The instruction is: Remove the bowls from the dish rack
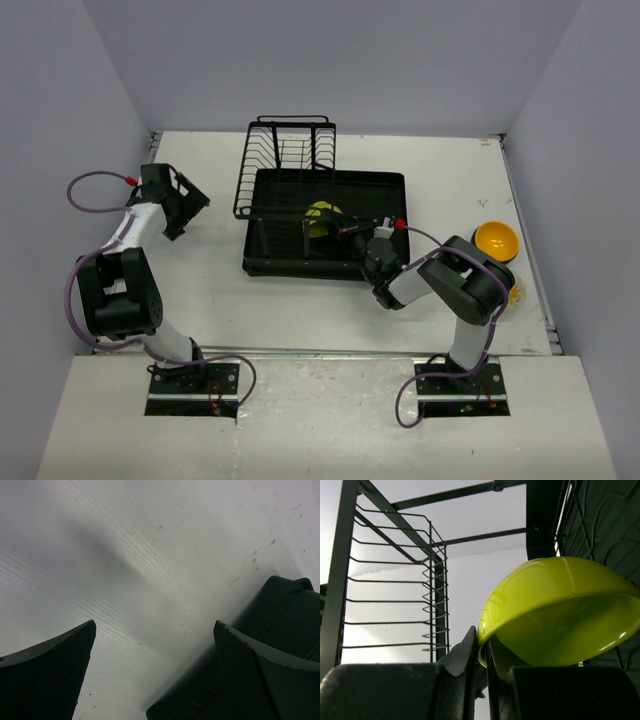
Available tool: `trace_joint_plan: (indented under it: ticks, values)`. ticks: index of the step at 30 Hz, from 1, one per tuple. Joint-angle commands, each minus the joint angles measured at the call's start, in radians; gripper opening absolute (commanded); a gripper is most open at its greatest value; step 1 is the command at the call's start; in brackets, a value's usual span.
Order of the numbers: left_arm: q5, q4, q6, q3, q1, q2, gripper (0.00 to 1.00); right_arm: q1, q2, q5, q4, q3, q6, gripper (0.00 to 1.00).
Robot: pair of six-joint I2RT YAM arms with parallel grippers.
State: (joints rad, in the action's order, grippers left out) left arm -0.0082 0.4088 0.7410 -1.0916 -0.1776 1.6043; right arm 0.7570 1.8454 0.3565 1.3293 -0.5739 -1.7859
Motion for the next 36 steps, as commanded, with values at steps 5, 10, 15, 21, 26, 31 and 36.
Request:
trace_joint_plan:
  ticks: [5, 10, 15, 21, 26, 31, 36]
  values:
    - [-0.001, -0.033, -0.006, 0.019, -0.014, -0.049, 1.0, -0.08, -0.047, -0.086, 0.312, -0.04, 0.085, 0.0]
    - [0.004, -0.034, 0.0, 0.024, -0.014, -0.05, 1.0, -0.168, -0.158, -0.171, 0.248, -0.014, 0.095, 0.0]
    - [0.036, -0.056, 0.012, 0.062, -0.014, -0.06, 1.0, -0.277, -0.3, -0.322, 0.093, -0.01, 0.106, 0.0]
    - [0.014, -0.062, -0.046, 0.093, -0.01, -0.095, 1.0, -0.516, -0.572, -0.709, -0.904, -0.285, 0.45, 0.0]
    - [-0.05, -0.051, -0.061, 0.084, -0.008, -0.113, 1.0, -0.61, -0.588, -0.547, -1.752, -0.712, 0.94, 0.0]
    - [-0.088, -0.031, -0.071, 0.042, 0.003, -0.113, 1.0, -0.697, -0.563, -0.216, -2.197, -0.868, 1.215, 0.0]
    - [-0.127, -0.018, -0.1, 0.018, 0.015, -0.122, 1.0, -0.879, -0.554, -0.217, -2.36, -0.805, 1.279, 0.0]
